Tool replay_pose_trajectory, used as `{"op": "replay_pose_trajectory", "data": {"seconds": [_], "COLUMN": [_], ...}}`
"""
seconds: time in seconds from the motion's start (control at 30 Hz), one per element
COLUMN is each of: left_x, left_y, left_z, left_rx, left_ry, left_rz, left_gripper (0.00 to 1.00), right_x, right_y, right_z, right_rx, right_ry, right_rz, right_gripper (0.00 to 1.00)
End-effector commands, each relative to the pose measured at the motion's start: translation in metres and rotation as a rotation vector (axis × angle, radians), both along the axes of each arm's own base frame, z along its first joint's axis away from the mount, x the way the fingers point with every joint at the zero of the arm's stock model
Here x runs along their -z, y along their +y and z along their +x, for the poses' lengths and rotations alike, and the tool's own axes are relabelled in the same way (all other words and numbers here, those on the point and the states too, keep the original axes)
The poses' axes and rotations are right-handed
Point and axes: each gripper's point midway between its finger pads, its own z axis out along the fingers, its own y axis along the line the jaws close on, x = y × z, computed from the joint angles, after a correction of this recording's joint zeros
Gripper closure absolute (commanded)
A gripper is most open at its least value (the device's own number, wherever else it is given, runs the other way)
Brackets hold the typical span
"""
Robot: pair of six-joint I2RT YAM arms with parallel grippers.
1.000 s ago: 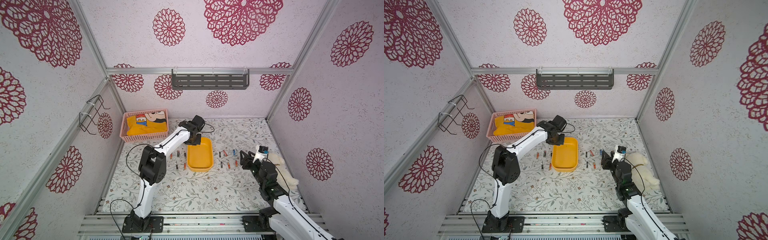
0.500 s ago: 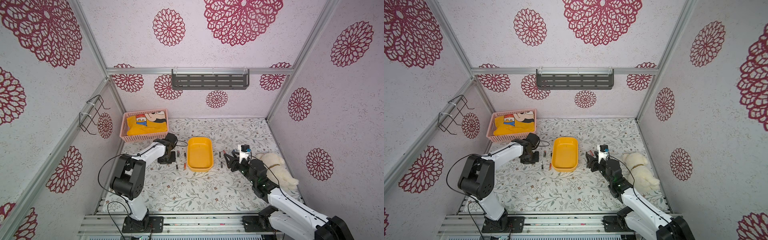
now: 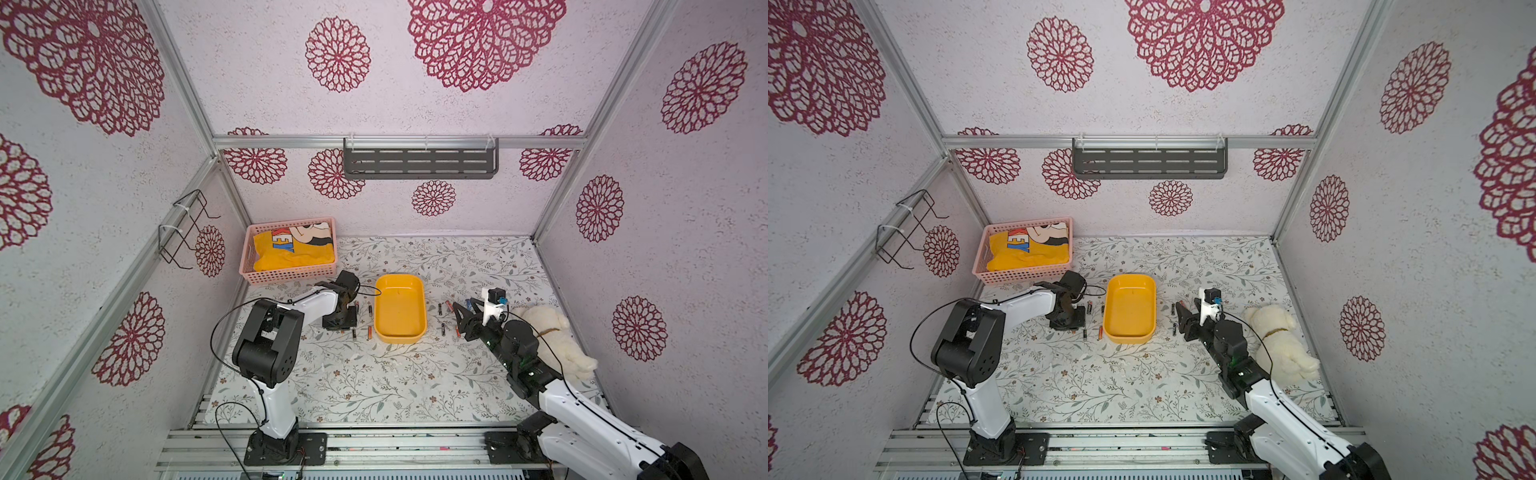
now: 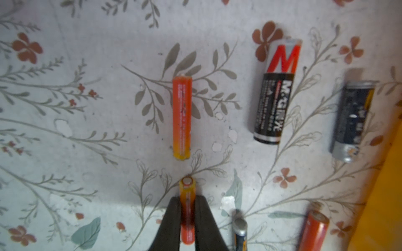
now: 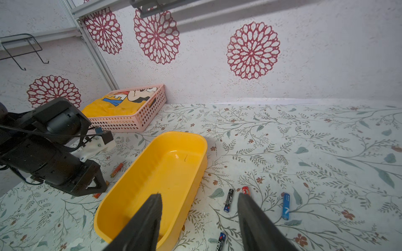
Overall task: Take the batteries out of the storage box
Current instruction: Place the battery at the center of the board, then reset both arms
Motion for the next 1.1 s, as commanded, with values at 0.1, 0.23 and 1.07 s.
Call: {"op": "replay_pose_trajectory", "data": {"seconds": [0.1,0.23,1.07], "left_x": [0.008,0.003,-0.158], "left_y": [0.0,-0.005,0.015], "left_z": [-0.012,-0.017,0.036], "left_rx": [0.008,0.014,0.029], "left_ry": [0.04,0.043,-0.443], "left_rz": [0.017,0.005,0.112], "left_gripper": [0.89,0.89,0.4], "right_x": [-0.017,-0.019,-0.021], "right_y": [-0.016,-0.023,-0.091], "right_z": [0.002,0.002,0.024], "right_rx": [0.09,0.127,0.475], "right_ry": [-0.064,-0.076,-0.078], "right_rz": [-0.001,0.005,-0.059], "right_gripper": [0.38,0.37,0.19]}}
